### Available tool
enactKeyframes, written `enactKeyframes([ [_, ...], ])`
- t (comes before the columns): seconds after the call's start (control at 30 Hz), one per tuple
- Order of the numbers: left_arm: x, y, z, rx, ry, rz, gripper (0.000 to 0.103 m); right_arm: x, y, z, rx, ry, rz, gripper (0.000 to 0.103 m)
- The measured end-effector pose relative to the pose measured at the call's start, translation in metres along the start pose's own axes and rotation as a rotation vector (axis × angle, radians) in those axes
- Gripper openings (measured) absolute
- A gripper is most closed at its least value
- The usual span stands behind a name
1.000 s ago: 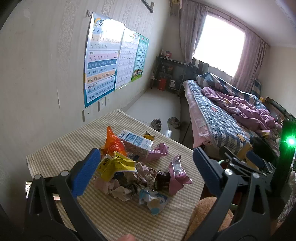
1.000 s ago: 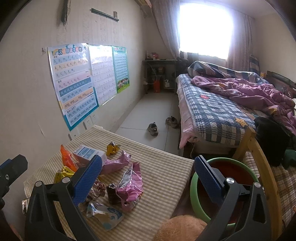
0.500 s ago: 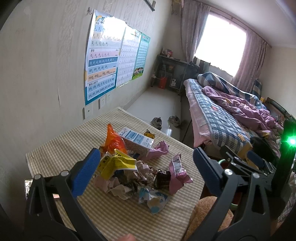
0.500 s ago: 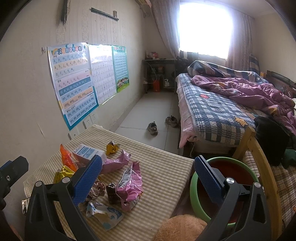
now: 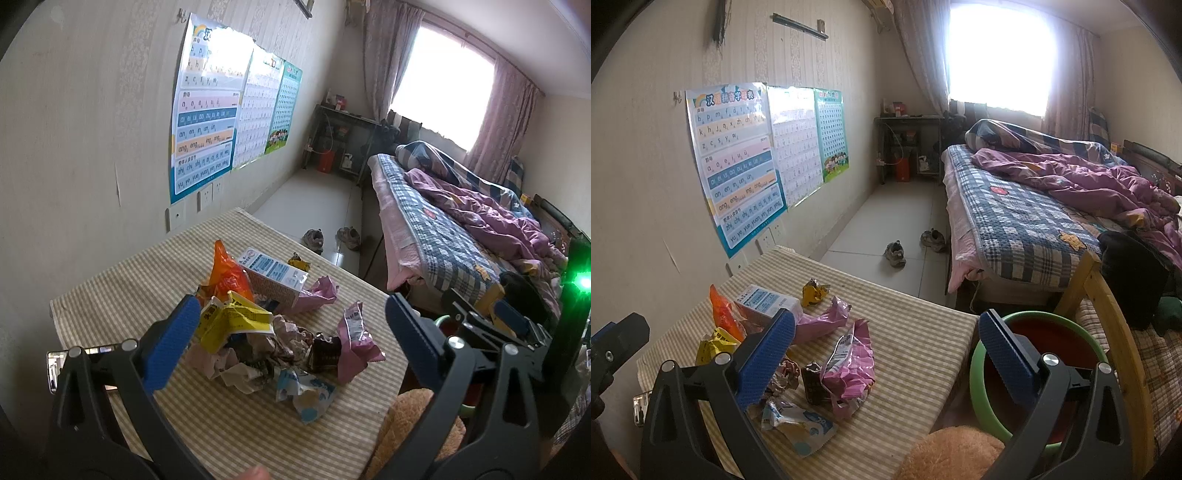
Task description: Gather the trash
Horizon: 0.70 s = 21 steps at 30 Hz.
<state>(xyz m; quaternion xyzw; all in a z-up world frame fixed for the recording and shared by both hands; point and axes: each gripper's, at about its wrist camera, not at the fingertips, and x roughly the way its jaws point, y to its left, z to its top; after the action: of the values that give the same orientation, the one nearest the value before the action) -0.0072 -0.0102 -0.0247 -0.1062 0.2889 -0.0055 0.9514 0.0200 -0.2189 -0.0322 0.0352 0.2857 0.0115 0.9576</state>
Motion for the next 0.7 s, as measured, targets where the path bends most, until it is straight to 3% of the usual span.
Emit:
enactKeyframes([
  [0.7, 0.0016, 0.0000, -0.0069, -0.002, 0.011, 0.002, 0.098, 0.0019, -0.0043, -0.0081, 0.002, 0.016, -0.003, 0.096],
])
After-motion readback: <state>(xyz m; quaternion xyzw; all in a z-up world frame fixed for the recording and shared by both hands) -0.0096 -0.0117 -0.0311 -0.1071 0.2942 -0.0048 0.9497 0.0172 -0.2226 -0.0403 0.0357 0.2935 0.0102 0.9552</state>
